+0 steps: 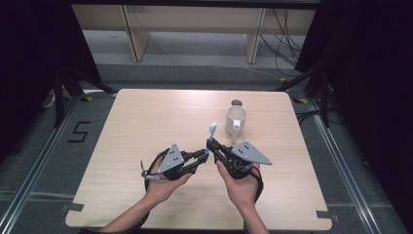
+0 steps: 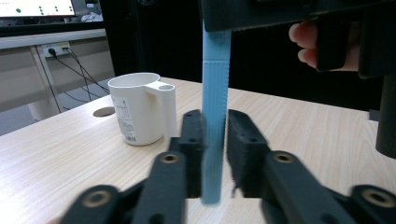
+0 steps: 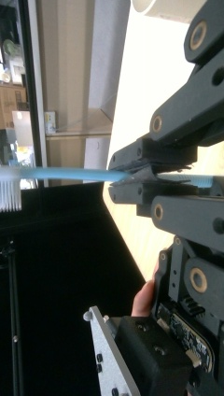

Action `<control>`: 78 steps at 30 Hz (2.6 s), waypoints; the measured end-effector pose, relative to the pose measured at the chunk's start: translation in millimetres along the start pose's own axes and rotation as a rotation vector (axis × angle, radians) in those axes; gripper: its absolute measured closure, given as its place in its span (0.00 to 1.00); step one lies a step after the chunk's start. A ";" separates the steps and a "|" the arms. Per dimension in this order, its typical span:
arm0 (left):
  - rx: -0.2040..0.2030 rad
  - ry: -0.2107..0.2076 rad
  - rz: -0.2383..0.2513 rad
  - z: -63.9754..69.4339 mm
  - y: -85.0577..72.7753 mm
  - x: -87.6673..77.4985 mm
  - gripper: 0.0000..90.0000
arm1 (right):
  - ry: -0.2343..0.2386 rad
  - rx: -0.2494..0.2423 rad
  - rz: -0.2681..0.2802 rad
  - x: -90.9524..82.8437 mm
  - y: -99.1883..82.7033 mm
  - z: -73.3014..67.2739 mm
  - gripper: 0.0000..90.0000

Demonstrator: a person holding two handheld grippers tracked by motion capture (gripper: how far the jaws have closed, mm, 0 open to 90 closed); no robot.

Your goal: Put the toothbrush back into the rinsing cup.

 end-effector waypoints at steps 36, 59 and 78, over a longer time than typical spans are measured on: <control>0.027 0.206 -0.158 -38.4 -6.8 -89.3 0.40 | -0.171 -0.119 0.008 -30.0 18.4 49.5 0.94; -0.013 0.257 -0.143 -48.3 -25.0 -105.3 0.40 | -0.214 -0.169 0.044 -29.5 33.1 60.8 0.94; -0.012 0.256 -0.139 -47.9 -24.5 -104.8 0.40 | -0.228 -0.187 0.038 -21.0 42.8 69.7 0.94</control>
Point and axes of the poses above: each handheld gripper's, and its own axes: x roughly forward along the jaws, y roughly out of its top, z roughly to its right, the point moved 1 cm from there along x, roughly forward along the jaws, and after that the axes turned 14 degrees about z, right-handed, at the moved point
